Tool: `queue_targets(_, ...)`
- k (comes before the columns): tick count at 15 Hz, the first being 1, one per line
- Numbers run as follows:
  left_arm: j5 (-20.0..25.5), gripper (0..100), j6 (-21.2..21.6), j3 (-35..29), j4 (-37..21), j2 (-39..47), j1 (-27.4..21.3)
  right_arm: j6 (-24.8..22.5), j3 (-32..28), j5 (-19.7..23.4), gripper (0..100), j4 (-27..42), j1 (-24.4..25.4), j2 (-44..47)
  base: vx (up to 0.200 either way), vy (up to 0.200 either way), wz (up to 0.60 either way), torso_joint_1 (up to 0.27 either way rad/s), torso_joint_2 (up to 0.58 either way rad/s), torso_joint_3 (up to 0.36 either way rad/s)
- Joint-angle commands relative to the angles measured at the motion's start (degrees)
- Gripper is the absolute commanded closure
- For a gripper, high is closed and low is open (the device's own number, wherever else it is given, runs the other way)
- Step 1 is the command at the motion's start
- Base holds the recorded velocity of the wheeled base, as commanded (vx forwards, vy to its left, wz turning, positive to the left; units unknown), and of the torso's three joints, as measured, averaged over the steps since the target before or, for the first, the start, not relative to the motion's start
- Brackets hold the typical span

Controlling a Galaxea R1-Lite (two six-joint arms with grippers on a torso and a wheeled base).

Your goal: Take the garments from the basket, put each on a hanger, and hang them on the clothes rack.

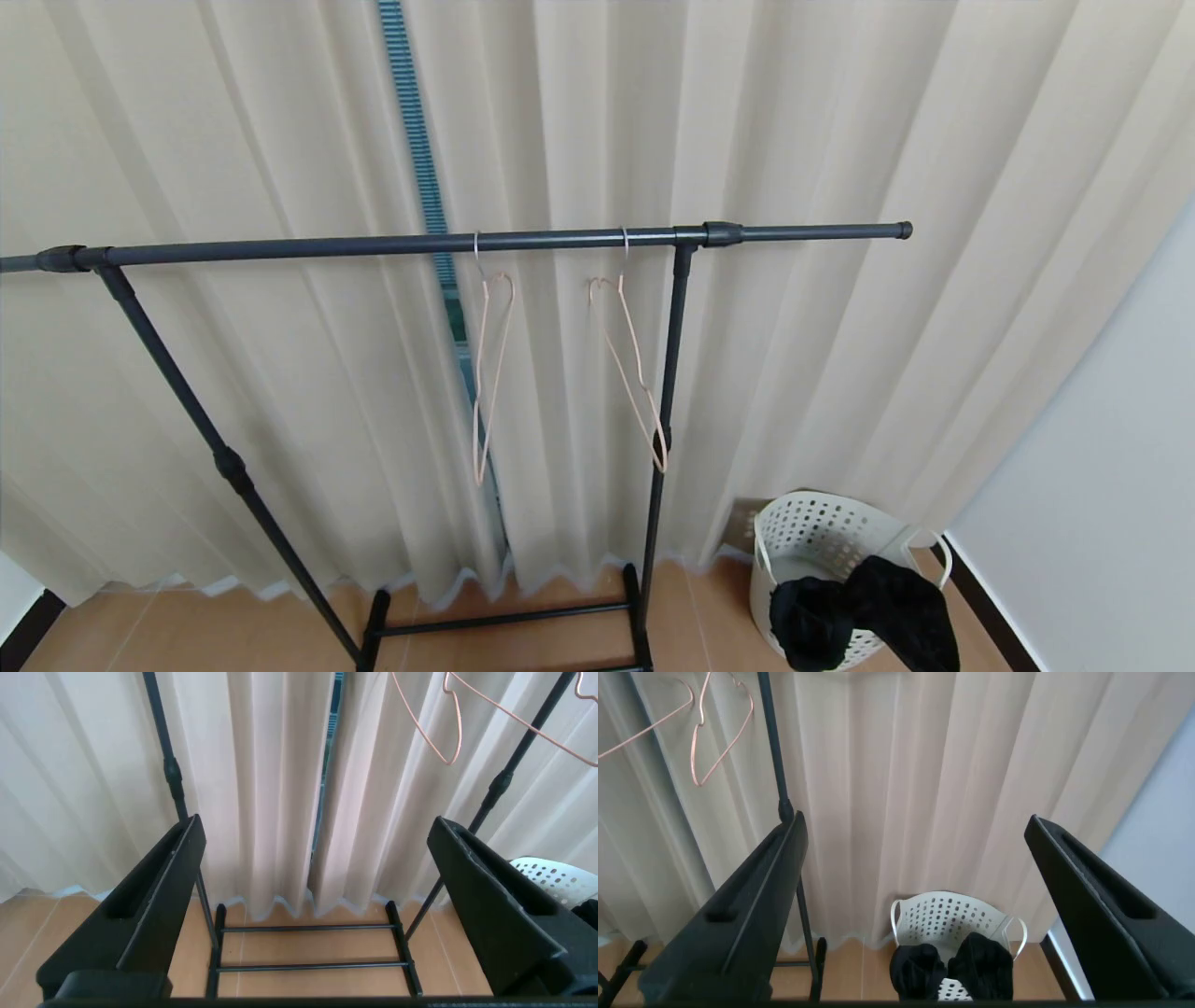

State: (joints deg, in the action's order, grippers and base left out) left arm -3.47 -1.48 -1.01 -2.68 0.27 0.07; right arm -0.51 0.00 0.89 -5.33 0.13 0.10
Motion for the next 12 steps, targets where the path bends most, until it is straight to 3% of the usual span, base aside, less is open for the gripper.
queue_targets(1, -0.1, 0, 0.0, 0.0, 0.0, 0.1, 0.0, 0.0, 0.0, 0.0, 0, 0.0, 0.0, 0.1, 0.000, 0.000, 0.00, 0.000, 0.00, 0.000)
queue_targets(12, 0.0, 0, 0.0, 0.0, 0.0, 0.1, 0.0, -1.6, 0.0, 0.6, 0, 0.1, 0.0, 0.1, 0.000, 0.000, 0.00, 0.000, 0.00, 0.000)
